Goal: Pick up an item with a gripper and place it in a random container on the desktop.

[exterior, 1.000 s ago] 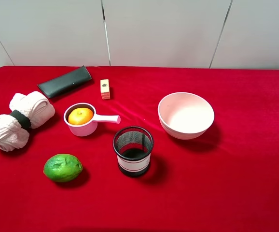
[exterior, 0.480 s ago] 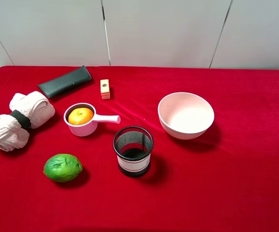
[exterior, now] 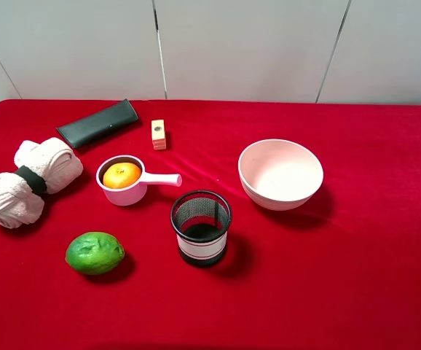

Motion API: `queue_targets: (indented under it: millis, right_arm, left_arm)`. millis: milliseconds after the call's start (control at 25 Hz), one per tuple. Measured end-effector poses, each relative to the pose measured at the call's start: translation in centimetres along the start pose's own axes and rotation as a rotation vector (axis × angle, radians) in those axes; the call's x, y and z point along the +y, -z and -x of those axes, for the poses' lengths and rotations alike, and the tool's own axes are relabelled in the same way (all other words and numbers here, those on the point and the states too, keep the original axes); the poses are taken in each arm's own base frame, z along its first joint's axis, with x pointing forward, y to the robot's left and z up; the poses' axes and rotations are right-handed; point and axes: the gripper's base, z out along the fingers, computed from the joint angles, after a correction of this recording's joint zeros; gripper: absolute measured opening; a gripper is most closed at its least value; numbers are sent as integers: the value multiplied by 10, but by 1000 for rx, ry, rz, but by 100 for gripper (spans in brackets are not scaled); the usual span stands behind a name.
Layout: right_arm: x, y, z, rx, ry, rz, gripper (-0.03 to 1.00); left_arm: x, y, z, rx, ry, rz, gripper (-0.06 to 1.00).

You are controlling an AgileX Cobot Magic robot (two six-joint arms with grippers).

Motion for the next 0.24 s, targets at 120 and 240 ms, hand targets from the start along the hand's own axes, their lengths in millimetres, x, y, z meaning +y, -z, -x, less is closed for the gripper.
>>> queue_targets:
  millis: [120, 240]
  right_arm:
    - [0, 0, 0, 0, 0, 0, 69]
    - [0, 0, 0, 0, 0, 0, 69]
  left_arm:
    - [0, 0, 0, 0, 0, 0, 99]
    - [0, 0, 0, 0, 0, 0, 99]
